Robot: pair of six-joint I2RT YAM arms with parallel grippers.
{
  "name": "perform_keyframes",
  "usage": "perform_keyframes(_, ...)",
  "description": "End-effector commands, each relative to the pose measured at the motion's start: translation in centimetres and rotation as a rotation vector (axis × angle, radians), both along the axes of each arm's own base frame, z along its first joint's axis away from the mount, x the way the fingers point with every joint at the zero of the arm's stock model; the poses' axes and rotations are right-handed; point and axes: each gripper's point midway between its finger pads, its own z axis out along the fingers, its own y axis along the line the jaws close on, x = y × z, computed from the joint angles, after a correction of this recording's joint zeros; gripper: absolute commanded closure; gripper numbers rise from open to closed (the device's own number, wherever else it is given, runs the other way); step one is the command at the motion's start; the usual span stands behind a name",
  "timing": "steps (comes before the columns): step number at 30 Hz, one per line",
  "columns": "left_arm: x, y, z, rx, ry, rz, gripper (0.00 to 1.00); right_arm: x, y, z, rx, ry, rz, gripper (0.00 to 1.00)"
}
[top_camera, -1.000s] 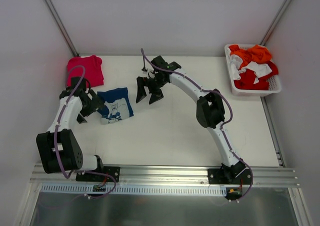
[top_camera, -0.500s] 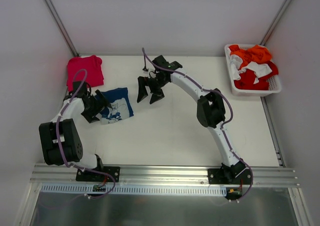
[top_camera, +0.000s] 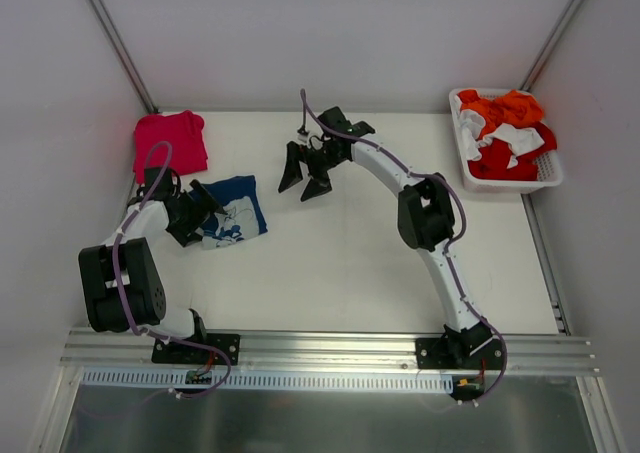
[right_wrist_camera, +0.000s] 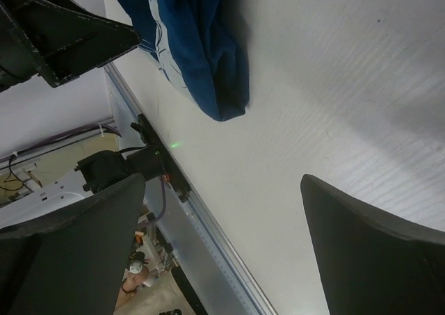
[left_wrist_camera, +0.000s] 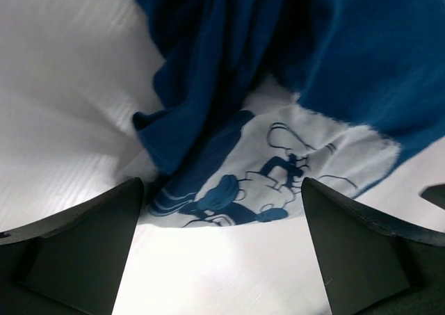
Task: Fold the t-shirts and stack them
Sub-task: Put the neatly folded tshirt into the corner of the board with both arms
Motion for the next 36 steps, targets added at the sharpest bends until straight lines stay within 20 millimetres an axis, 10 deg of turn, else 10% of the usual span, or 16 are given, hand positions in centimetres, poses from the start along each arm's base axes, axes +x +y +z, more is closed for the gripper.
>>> perform_keyframes(1, 1.5, -1.2, 1.1, -0.099, -0.081, 0.005, 0.01, -0.5, 1.7, 0.2, 0.072, 0.065, 0.007, 0.01)
perform_keyframes(13, 2.0, -2.7, 3.1, -0.18, -0.17, -0.026, 0.01, -4.0, 6.3, -3.1, 0.09, 0.136, 0.073, 0.01)
perform_keyframes(26, -2.9, 0.8, 2.5, 0.071, 0.016, 0.011, 0.01, -4.9, 8.8, -7.3, -0.001, 0.077, 0.033, 0.0)
perform_keyframes(36, -5.1, 2.8, 0.8, 0.186, 0.143, 0.019, 0.01, -4.4, 9.8, -5.5, 0.001, -0.028, 0.016, 0.01)
